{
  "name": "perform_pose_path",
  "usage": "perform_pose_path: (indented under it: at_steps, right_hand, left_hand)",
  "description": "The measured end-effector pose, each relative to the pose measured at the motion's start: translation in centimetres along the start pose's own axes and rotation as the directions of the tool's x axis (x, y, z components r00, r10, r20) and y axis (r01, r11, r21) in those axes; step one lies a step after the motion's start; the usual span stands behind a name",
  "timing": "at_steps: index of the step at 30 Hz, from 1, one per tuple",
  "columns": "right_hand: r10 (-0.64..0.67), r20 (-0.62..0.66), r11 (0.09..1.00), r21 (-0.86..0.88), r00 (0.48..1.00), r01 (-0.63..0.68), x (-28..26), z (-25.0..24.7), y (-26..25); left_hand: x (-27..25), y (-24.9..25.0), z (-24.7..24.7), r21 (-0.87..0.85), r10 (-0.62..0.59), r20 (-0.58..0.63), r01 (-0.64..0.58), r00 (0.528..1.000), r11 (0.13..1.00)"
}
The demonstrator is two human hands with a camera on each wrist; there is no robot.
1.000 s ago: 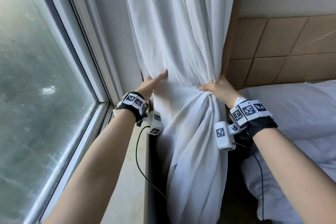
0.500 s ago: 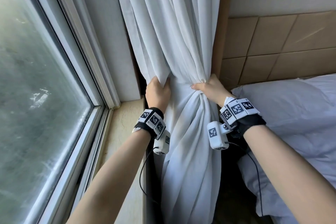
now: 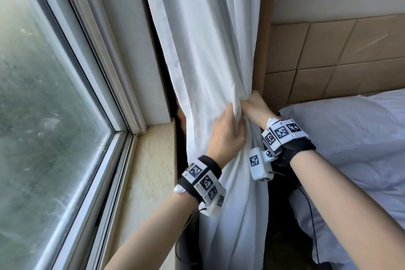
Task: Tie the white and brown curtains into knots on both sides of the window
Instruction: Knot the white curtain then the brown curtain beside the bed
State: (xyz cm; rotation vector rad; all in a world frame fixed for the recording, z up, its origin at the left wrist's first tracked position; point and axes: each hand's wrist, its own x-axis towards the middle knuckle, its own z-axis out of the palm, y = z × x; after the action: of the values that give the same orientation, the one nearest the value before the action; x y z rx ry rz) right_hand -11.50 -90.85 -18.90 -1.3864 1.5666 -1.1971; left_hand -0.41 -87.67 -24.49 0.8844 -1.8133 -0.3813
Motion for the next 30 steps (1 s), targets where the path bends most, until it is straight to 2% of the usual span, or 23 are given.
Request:
perform_pose_path:
  at_steps: [3,5,8,12,14,16,19,21,24,25,26,27,28,29,30]
  right_hand:
    - [0.001,-0.013,1.000,0.027,1.000,-0.001,-0.8,-0.3,-0.6]
    - [0.006,-0.014,1.000,0.026,1.000,-0.006,-0.9,-0.7,-0.5]
    - [-0.007,0.013,0.998,-0.055,1.000,0.007,-0.6,-0.9,-0.3]
    - [-0.018,0.066,0.987,-0.159,0.998,0.028,-1.0,-0.8,-0.4]
    - [-0.009,0.092,0.988,-0.151,0.996,0.023,-1.5,-1.1,-0.6]
    - [0.008,0.175,0.995,-0.102,0.985,0.010,-2.0,-1.4,-0.9]
    - [0.046,0.235,0.983,-0.186,0.971,-0.001,-2.0,-1.3,-1.2]
    - [-0.015,0.168,0.969,-0.241,0.986,0.056,-1.3,-1.0,-0.7]
    - [-0.052,0.004,0.970,-0.239,0.999,0.052,-0.5,-1.0,0.1]
    - [-0.045,0.002,0.974,-0.222,0.999,0.044,-0.5,-1.2,0.1]
    - [-0.024,0.015,0.979,-0.203,1.000,0.027,-0.4,-1.4,0.2]
    - [-0.006,0.031,0.984,-0.178,0.999,0.012,-0.4,-1.7,0.3]
    - [0.004,0.044,0.988,-0.157,0.999,0.003,-0.4,-2.0,0.4]
    - [0.000,0.058,0.990,-0.144,0.998,0.008,-0.4,-2.2,0.4]
    - [-0.005,0.065,0.991,-0.135,0.998,0.014,-0.6,-2.2,0.3]
  left_hand:
    - [0.1,-0.5,1.7,-0.006,-0.219,0.030,0.219,0.975,0.976]
    - [-0.1,-0.5,2.1,0.024,-0.287,0.101,0.286,0.952,0.958]
    - [-0.3,0.2,2.3,0.132,-0.301,0.251,0.276,0.920,0.952]
    - [0.9,0.4,1.9,0.239,-0.328,0.362,0.253,0.873,0.937]
    - [1.4,0.1,1.4,0.259,-0.339,0.423,0.246,0.841,0.934]
    - [1.8,-0.2,0.9,0.284,-0.319,0.486,0.199,0.814,0.938]
    - [2.2,-0.2,0.4,0.240,-0.256,0.569,0.140,0.781,0.960]
    - [2.4,0.0,0.0,0.259,-0.314,0.608,0.192,0.729,0.947]
    - [2.4,-0.7,-1.6,0.224,-0.395,0.696,0.341,0.600,0.913]
    - [2.5,-1.2,-2.5,0.146,-0.362,0.700,0.373,0.616,0.916]
    - [2.6,-1.9,-3.5,0.055,-0.336,0.641,0.395,0.690,0.917]
    - [2.9,-2.9,-4.5,-0.031,-0.338,0.491,0.404,0.803,0.914]
    - [3.3,-4.2,-5.5,-0.065,-0.363,0.248,0.389,0.898,0.919]
    - [3.6,-5.6,-6.4,-0.049,-0.388,-0.011,0.387,0.922,0.921]
    - [3.8,-6.6,-7.2,-0.031,-0.415,-0.178,0.417,0.892,0.908]
